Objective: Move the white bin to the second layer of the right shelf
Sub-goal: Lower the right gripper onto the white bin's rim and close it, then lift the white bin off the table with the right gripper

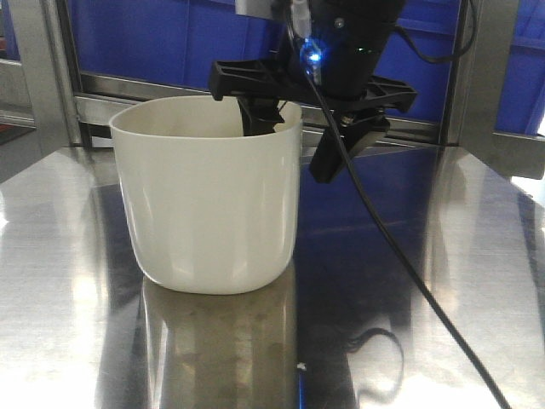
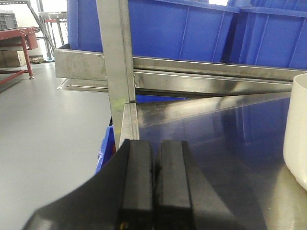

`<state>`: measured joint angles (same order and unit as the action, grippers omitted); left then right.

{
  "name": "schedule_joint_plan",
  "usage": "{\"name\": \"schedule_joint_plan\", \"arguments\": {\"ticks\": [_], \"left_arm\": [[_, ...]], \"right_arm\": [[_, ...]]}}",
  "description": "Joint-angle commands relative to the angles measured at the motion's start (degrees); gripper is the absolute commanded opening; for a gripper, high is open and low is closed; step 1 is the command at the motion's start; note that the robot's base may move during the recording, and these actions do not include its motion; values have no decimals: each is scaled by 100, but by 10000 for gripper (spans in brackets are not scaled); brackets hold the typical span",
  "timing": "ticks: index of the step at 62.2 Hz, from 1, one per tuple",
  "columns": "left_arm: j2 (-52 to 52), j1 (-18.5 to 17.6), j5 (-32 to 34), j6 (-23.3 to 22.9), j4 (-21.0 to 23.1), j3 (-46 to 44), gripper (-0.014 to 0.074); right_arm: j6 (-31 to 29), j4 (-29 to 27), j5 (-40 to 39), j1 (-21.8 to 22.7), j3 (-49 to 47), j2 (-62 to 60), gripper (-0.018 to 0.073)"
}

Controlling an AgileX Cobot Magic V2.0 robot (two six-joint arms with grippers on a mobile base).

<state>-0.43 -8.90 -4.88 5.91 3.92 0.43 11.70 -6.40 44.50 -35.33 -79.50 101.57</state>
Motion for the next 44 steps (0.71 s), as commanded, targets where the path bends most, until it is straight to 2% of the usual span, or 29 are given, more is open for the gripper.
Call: {"name": "schedule_joint_plan", "arguments": {"ticks": [1, 6, 19, 23, 27, 44], "left_arm": [[-80, -6, 488, -20, 31, 211, 85], [-80, -6, 488, -20, 31, 211, 85], [-80, -6, 488, -20, 31, 211, 85], [-80, -6, 488, -20, 31, 211, 85], [-80, -6, 488, -20, 31, 211, 85], [-80, -6, 488, -20, 31, 211, 85]], "right_arm": [[-16, -61, -269, -11, -209, -276, 489], [-16, -61, -269, -11, -209, -276, 402], [-16, -55, -390, -11, -209, -289, 35], [-16, -24, -514, -5, -209, -335, 64], [-16, 84, -683, -5, -209, -451, 56], [-16, 1025, -1278, 86, -209, -1331, 56]]}}
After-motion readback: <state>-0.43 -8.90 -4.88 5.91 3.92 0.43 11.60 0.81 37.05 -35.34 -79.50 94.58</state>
